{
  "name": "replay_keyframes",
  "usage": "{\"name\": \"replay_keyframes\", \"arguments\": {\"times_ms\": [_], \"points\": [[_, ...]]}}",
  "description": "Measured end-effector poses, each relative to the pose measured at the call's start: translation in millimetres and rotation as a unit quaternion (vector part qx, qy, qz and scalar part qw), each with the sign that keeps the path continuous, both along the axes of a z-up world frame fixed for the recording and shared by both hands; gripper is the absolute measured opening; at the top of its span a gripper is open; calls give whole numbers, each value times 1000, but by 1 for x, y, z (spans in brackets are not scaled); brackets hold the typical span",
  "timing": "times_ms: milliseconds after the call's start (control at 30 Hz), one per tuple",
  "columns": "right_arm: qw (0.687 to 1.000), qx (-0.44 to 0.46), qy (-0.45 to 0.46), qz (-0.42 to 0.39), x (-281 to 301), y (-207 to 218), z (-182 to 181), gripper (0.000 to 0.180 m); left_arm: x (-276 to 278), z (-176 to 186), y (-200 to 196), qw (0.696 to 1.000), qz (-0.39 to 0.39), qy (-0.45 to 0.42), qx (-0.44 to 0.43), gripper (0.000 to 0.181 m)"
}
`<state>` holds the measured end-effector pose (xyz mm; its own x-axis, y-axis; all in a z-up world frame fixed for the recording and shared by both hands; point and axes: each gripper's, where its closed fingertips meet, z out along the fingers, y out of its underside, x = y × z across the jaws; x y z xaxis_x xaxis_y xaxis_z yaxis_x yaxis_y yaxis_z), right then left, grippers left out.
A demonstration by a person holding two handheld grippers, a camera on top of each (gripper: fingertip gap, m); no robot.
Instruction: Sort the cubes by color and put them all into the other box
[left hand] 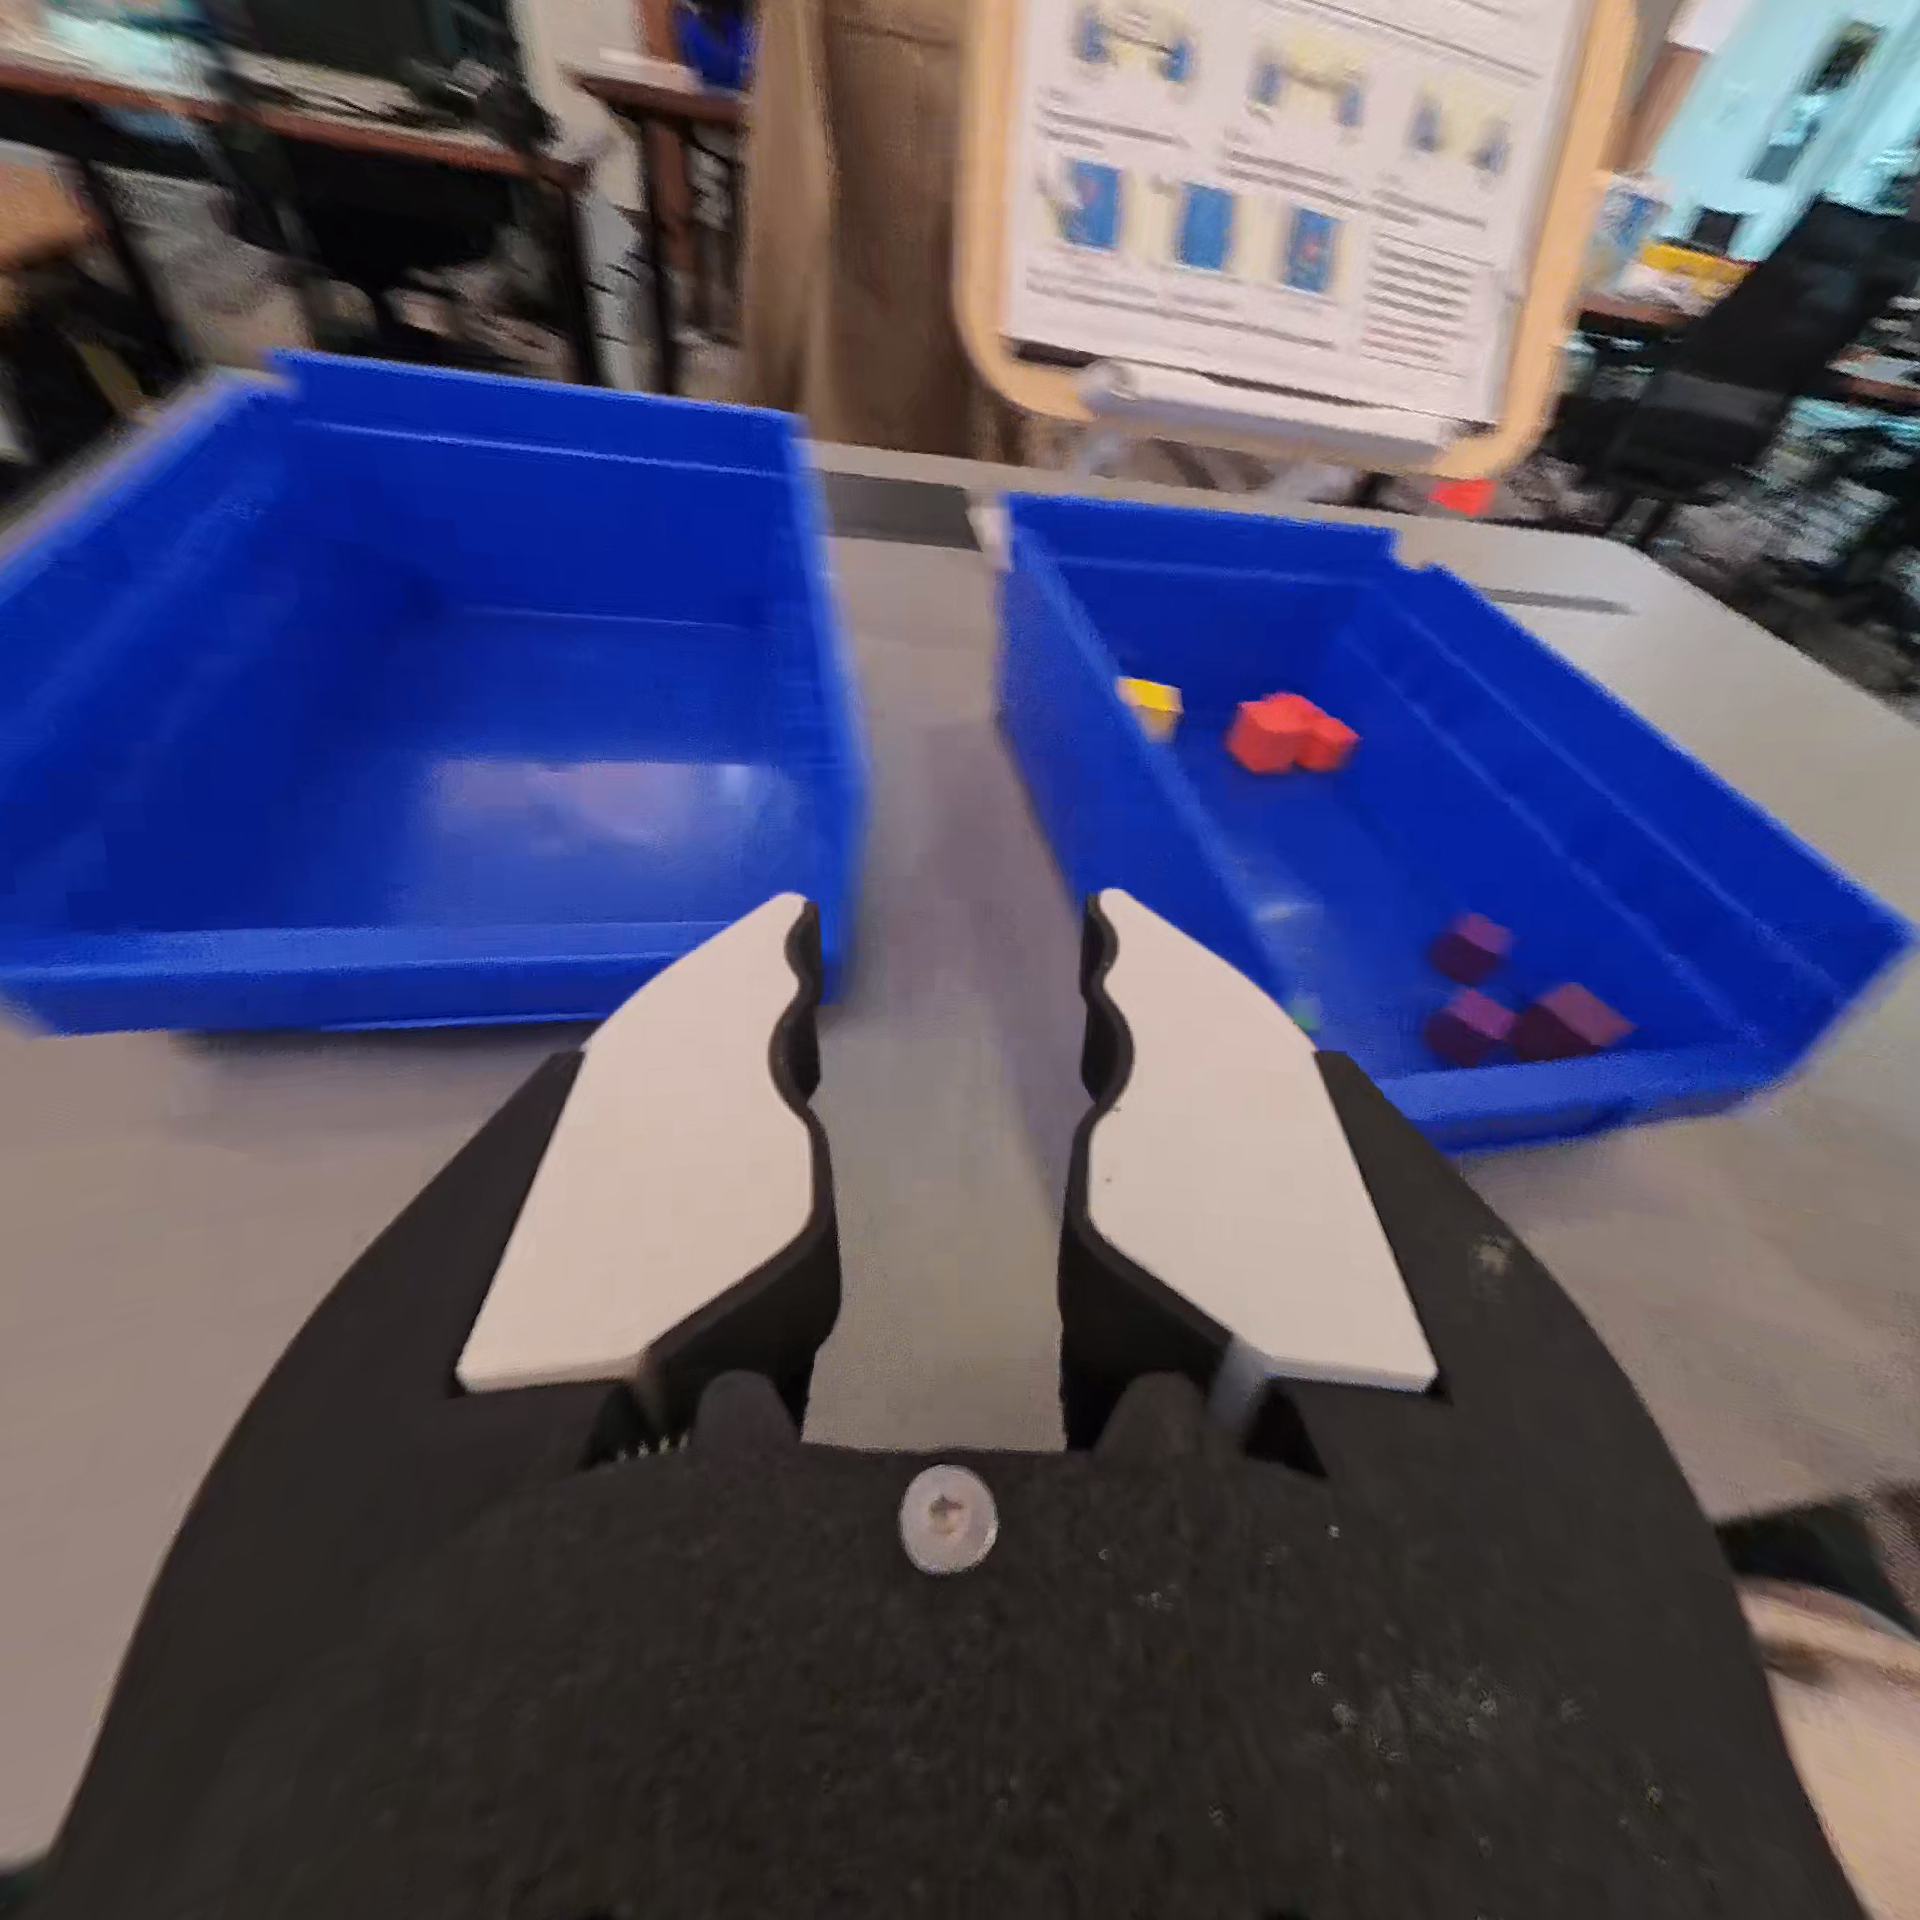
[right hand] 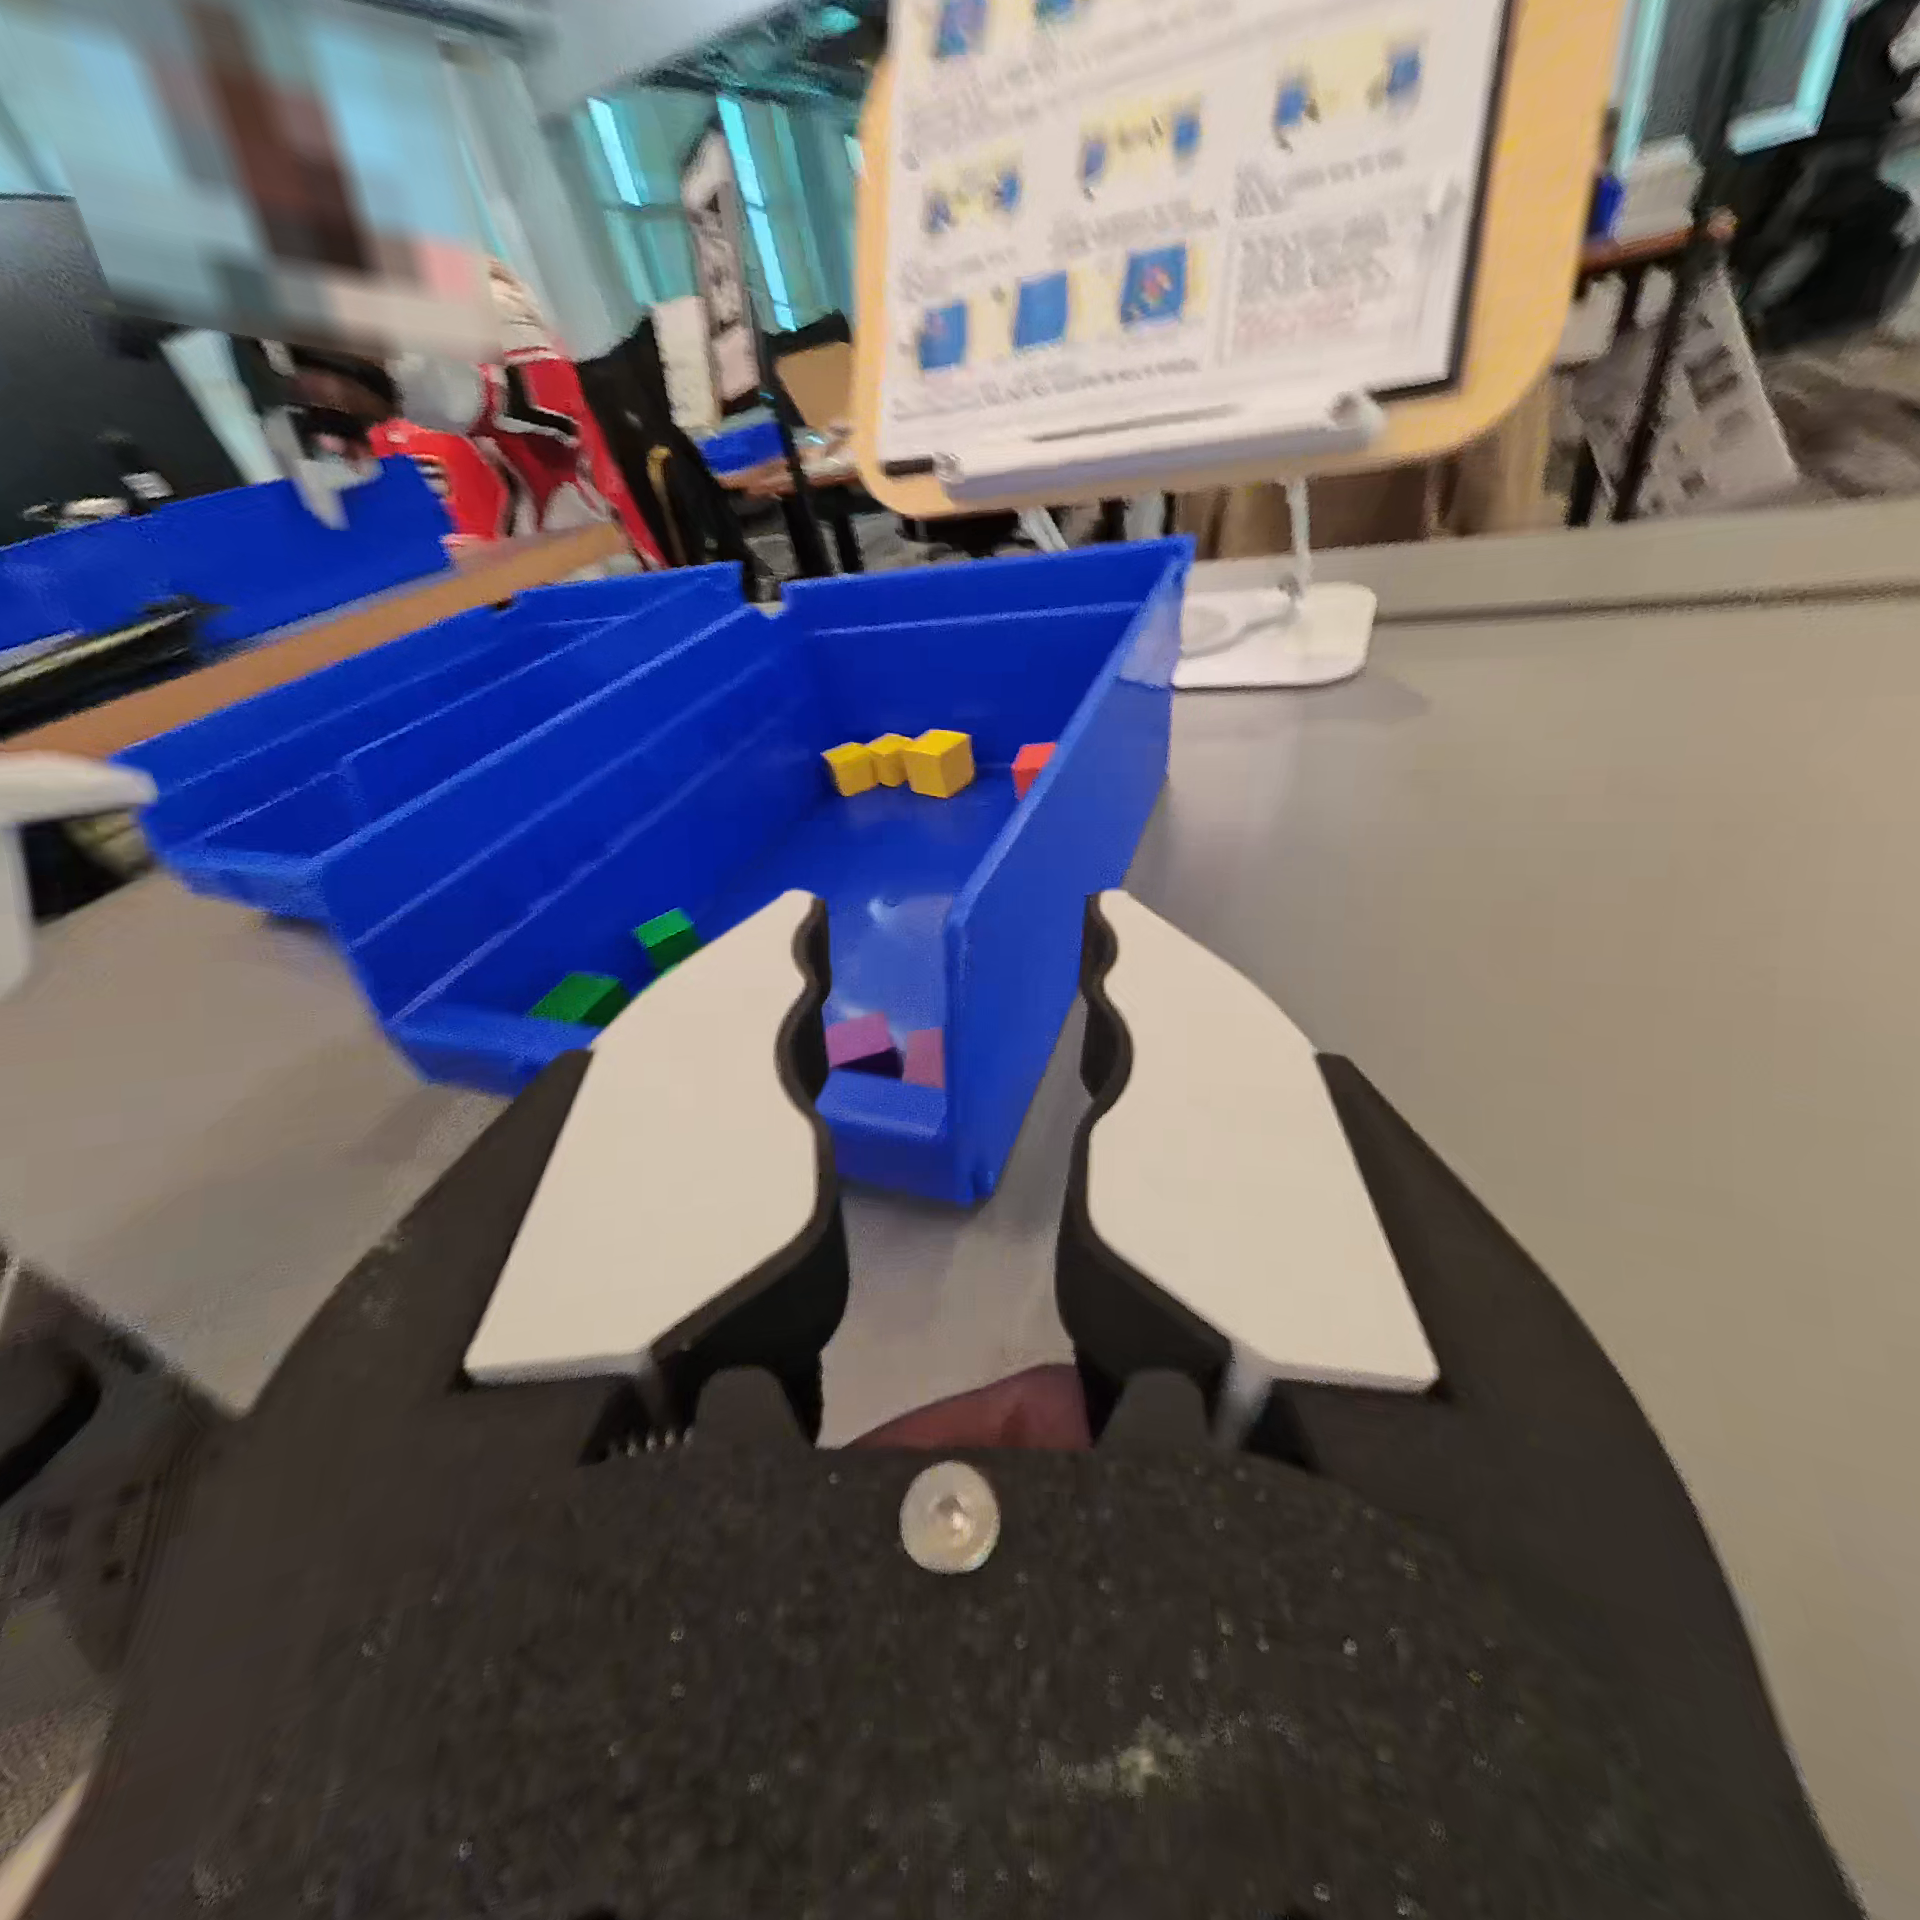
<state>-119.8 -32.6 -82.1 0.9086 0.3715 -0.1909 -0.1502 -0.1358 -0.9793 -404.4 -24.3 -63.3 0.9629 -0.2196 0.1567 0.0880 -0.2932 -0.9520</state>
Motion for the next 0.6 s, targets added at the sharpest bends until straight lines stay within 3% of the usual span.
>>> {"name": "replay_keyframes", "arguments": {"times_ms": [167, 333, 433, 600], "points": [[999, 40, -22, 12, 12, -21, 13, 31, -141, -9, 21, 991, 128, 28, -38, 72], [998, 28, 5, 49, -8, -24, 9, 29, -227, -7, 58, 982, 181, 38, -28, 74], [999, 15, -13, 47, -11, -21, -1, 29, -233, -27, 84, 986, 148, 25, -71, 83], [998, 7, -8, 58, -18, -21, -4, 29, -221, -57, 114, 987, 109, -8, -121, 69]]}}
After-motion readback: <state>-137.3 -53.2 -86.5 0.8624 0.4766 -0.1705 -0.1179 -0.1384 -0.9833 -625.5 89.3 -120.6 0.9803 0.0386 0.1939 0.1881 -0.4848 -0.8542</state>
